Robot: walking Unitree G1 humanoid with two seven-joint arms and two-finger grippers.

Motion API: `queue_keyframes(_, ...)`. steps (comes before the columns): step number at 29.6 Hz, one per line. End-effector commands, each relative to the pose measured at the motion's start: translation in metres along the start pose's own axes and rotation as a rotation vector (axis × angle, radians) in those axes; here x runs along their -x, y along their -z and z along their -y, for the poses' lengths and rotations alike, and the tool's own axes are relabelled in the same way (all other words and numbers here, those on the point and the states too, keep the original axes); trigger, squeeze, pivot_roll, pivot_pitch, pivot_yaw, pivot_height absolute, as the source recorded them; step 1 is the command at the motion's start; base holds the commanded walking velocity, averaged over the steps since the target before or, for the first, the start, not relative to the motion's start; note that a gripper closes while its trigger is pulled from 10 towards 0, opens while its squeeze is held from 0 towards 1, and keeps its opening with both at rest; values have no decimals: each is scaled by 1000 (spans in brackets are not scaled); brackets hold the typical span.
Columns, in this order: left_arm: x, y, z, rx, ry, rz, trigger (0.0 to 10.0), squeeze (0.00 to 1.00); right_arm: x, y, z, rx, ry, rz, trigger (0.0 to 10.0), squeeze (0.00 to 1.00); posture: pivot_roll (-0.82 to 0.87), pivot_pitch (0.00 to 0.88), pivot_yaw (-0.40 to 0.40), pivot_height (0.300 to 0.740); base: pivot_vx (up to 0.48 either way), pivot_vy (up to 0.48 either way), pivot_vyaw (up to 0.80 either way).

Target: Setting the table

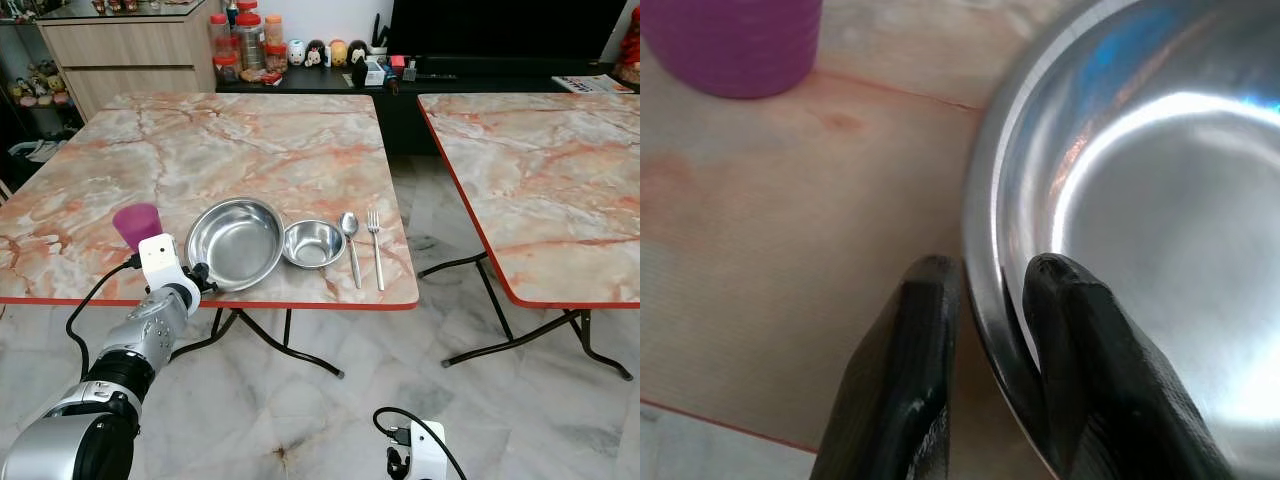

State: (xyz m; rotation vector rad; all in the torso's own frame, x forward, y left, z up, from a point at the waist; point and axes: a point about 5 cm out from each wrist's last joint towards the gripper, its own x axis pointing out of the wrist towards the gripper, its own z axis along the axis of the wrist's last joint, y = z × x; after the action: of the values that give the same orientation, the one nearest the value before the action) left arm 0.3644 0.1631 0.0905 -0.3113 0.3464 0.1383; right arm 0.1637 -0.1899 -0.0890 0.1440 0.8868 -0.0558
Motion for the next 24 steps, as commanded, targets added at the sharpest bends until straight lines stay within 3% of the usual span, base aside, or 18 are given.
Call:
queue_keyframes(1,0,2,-5,15,-23,-13,0,0,-1,-3,-1,2,1,12,10000,0,-17,0,-7,740,0,0,0)
queue_keyframes(9,2,-4,-8,106,-60,67,0,0,-2,-6,-1,9,0,12,10000,0,-13,0,-12,740,0,0,0)
queue_keyframes(19,5,-12,-8,151,-62,146,0,0,-2,-7,-1,12,-1,13,10000,0,-10,0,-15,740,0,0,0)
queue_keyframes(24,9,-19,-10,206,-51,242,0,0,-2,-7,-1,14,-2,16,10000,0,-12,0,-14,740,0,0,0)
